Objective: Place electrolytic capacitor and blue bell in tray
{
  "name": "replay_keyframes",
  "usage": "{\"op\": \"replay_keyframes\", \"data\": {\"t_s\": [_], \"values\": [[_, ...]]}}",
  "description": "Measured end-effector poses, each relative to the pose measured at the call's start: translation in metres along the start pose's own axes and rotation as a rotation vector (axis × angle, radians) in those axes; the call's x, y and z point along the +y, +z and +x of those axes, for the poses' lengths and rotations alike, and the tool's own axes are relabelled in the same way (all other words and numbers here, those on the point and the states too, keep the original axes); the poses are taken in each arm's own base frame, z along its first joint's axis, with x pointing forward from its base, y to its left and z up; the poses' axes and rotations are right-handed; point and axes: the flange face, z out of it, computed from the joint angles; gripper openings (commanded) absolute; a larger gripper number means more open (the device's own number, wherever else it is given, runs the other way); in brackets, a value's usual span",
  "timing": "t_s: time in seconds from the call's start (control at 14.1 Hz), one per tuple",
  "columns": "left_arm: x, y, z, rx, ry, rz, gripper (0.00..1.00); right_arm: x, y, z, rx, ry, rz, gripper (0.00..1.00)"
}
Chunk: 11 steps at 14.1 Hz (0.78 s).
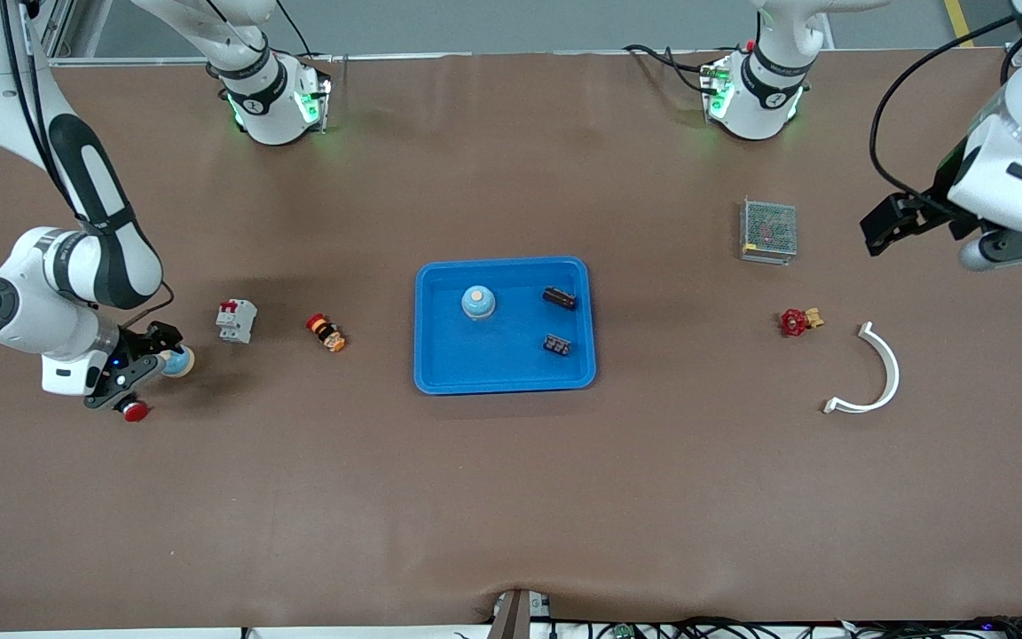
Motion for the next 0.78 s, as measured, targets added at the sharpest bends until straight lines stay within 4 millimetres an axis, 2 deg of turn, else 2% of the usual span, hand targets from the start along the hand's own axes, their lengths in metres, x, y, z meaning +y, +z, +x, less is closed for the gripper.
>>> {"op": "replay_keyframes", "data": {"t_s": [0.28, 0.78], "values": [[-0.016, -0.003, -0.011, -0.026, 0.007, -0.036, 1.00, -0.002, 0.006, -0.001, -0.004, 0.000, 0.005, 1.00], [-0.012, -0.006, -0.023, -0.031, 0.024, -0.036, 1.00, -0.002, 0.019, -0.003, -0.008, -0.002, 0.011, 1.00]]}}
